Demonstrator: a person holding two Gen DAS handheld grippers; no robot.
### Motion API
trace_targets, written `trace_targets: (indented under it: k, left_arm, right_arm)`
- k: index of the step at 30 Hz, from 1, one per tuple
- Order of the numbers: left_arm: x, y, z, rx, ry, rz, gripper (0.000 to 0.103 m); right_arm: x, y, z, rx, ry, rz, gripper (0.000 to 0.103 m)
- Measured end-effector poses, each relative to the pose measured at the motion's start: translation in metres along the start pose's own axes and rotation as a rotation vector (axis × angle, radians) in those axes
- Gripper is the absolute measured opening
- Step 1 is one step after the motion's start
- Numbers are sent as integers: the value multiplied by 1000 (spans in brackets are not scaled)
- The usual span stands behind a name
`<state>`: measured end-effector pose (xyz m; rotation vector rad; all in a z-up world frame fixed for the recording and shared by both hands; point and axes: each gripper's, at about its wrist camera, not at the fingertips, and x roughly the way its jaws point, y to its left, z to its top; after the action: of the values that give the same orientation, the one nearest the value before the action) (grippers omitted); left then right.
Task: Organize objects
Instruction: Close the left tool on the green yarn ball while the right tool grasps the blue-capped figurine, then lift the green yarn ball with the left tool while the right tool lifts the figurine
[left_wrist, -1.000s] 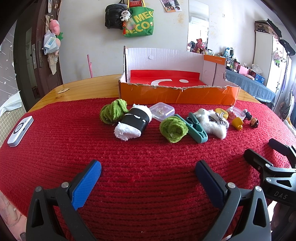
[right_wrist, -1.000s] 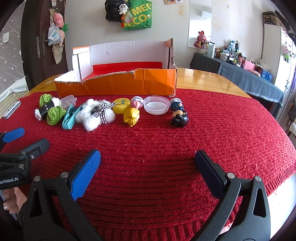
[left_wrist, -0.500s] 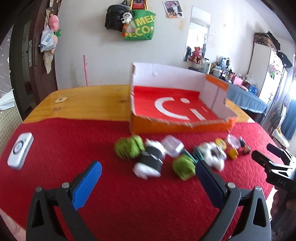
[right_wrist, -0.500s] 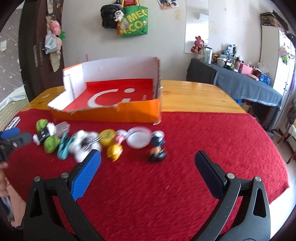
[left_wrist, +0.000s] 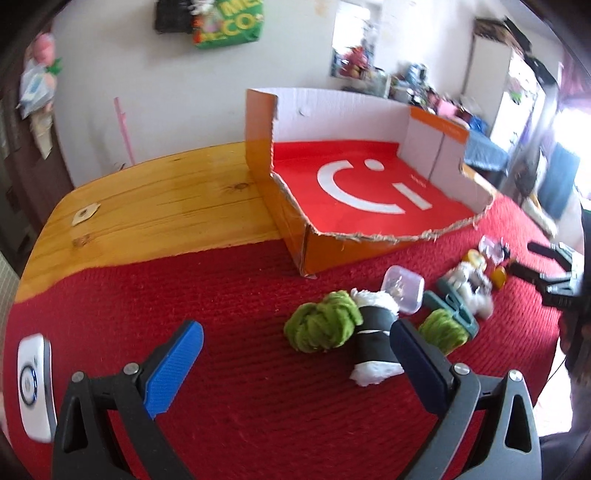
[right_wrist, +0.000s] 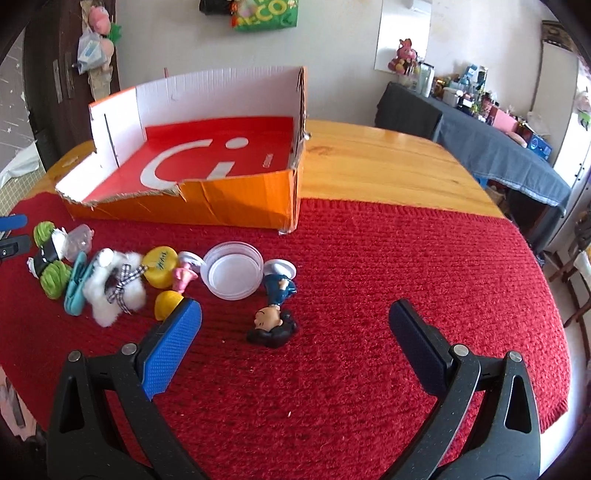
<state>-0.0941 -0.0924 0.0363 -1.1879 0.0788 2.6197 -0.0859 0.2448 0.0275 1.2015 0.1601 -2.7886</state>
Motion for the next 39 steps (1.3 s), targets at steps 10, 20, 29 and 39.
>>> trace_targets:
  k: [10, 20, 29, 39]
  left_arm:
    - [19, 16, 6, 28, 40, -52, 95]
    - [28, 10, 15, 120, 43, -70, 84]
    - [33, -10, 10, 180, 26, -119, 33]
    - [-3, -17, 15, 141, -79, -124, 32]
  right_arm:
    - [11, -14, -3, 38, 48, 21, 99]
    - [16, -10, 3, 12, 56, 51, 59]
    - [10, -3, -3, 16, 7, 105, 23]
    - [-20, -3, 3, 36, -77, 148, 20]
